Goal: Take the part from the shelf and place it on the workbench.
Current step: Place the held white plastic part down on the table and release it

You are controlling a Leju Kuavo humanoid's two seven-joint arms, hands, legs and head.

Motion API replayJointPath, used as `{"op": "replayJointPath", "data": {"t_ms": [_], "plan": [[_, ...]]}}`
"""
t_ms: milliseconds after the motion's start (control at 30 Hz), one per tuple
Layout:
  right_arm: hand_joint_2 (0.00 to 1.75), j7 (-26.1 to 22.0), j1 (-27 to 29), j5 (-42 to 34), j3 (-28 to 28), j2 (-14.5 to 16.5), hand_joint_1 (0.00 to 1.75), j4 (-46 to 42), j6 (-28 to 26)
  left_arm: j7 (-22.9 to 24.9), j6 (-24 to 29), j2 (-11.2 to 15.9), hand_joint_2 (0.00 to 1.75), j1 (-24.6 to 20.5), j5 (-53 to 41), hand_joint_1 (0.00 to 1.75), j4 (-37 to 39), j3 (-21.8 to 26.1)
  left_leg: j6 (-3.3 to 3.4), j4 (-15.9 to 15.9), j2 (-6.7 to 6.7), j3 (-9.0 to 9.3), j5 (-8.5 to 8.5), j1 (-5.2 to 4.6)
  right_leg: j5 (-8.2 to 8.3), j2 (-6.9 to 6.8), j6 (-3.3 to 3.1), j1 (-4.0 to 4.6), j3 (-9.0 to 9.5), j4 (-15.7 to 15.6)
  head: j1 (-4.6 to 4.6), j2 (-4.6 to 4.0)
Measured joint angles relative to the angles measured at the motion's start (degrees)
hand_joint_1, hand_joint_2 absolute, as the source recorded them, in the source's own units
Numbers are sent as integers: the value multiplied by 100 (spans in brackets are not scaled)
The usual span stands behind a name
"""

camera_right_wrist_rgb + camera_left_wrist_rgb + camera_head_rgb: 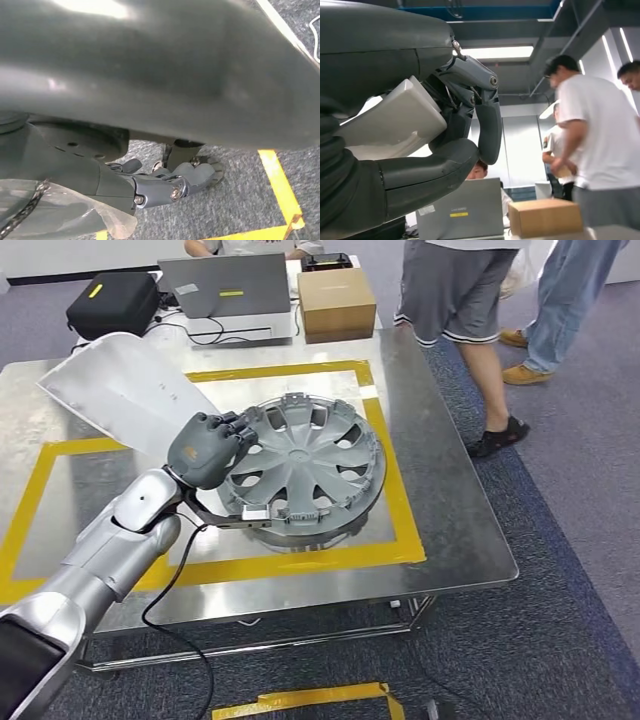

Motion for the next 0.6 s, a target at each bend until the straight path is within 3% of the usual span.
{"op": "replayJointPath", "data": {"t_ms": [67, 133, 200, 233, 267, 333, 367, 400, 500, 567, 600], "plan": [[0, 3, -8, 4, 5, 3, 0, 1, -1, 72, 4, 67, 175, -69, -117, 175, 132, 0, -52, 341, -7, -144, -224, 12, 15, -1, -72, -14, 15, -27, -18, 0], [0, 9, -11, 14, 21, 6, 0, 1, 0, 154, 5, 182, 175, -121, -260, 175, 297, 6, -83, 1119, -11, -488, -585, 16, 11, 10, -114, -8, 15, -26, -33, 0], [0, 16, 13, 33, 43, 7, 0, 1, 2, 182, 5, 327, 175, -133, -341, 175, 473, 34, -92, 1665, -12, -753, -721, 17, 6, 42, -129, 1, 19, -20, -33, 0], [0, 19, 30, 44, 52, 7, 0, 1, 3, 179, 4, 394, 175, -139, -343, 175, 552, 61, -84, 1617, -12, -746, -618, 16, 4, 60, -130, 5, 23, -17, -33, 0], [0, 20, 44, 54, 60, 7, 0, 1, 6, 166, 4, 455, 175, -153, -326, 175, 619, 92, -67, 1338, -12, -631, -418, 15, 2, 73, -131, 10, 31, -15, -33, 0], [0, 19, 55, 65, 82, 9, 0, 3, 11, 130, 5, 575, 175, -209, -275, 175, 735, 155, -14, 504, -12, -266, -11, 3, -7, 86, -121, 33, 42, -6, -34, 0], [0, 19, 56, 66, 93, 10, 0, 5, 13, 114, 6, 621, 175, -244, -257, 175, 783, 181, 7, 202, -11, -133, 86, -5, -10, 87, -109, 46, 35, -1, -33, 0], [0, 19, 58, 69, 101, 11, 0, 8, 14, 103, 7, 657, 175, -271, -247, 175, 826, 204, 23, 34, -13, -64, 113, -15, -11, 83, -90, 55, 24, 3, -31, 0], [0, 20, 66, 79, 115, 13, 0, 15, 15, 93, 8, 716, 175, -304, -234, 175, 929, 243, 74, -47, -24, -49, 111, -10, -29, 62, -11, 59, -3, 8, -29, 0], [0, 20, 63, 87, 130, 12, 0, 17, 14, 114, 7, 744, 175, -324, -212, 175, 988, 264, 129, -90, -20, -29, 140, 26, -218, 50, 47, 53, -147, 293, -4, 0], [0, 19, 64, 92, 136, 12, 0, 18, 14, 125, 7, 761, 175, -332, -198, 175, 1021, 278, 144, -97, -15, -24, 146, 36, -389, 45, 71, 38, -306, 615, 6, 0]]}}
